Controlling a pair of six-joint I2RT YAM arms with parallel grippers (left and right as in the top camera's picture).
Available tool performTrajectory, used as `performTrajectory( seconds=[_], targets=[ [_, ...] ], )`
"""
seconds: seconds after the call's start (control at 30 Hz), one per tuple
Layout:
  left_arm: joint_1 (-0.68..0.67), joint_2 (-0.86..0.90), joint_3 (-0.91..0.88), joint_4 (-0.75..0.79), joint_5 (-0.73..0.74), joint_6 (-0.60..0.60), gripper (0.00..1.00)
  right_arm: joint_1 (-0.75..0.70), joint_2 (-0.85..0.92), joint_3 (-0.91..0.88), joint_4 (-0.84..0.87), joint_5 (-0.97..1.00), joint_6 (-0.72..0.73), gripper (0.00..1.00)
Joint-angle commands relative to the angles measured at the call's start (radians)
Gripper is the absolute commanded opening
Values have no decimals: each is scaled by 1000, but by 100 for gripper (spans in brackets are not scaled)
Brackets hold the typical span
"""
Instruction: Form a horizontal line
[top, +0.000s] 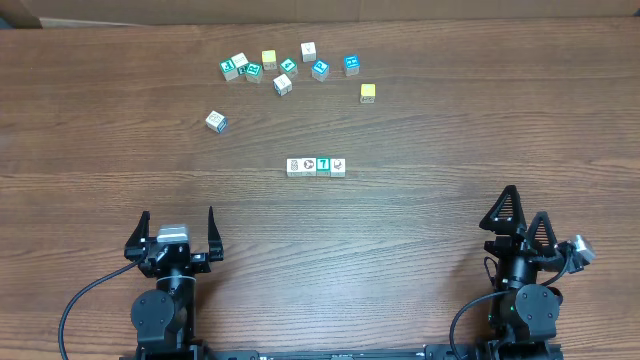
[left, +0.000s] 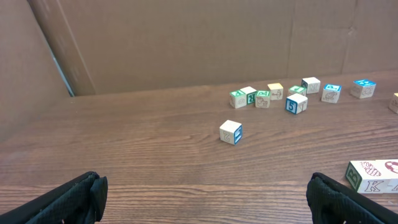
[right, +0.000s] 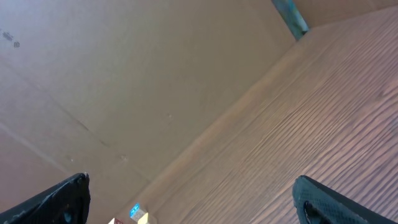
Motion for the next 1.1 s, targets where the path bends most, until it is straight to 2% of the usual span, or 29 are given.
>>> performTrajectory(
  seconds=[0.0,0.13,0.2,0.27,0.6,0.77,1.07],
  targets=[
    [-8,-9,-4,3,5,16,100,-6,-10,-11,3,3,-157,100],
    [-8,-9,-4,3,5,16,100,-6,-10,-11,0,-127,-621,100],
    [-8,-9,-4,3,5,16,100,-6,-10,-11,-6,-217,-772,100],
    [-8,-9,-4,3,6,16,100,-6,-10,-11,-8,-270,-791,100],
    [-8,-9,-4,3,5,16,100,-6,-10,-11,-18,-293,-793,100],
    [-8,-9,-4,3,5,16,100,-6,-10,-11,-32,-419,-834,100],
    [-8,-9,-4,3,6,16,100,-6,-10,-11,-32,-413,-835,100]
  ],
)
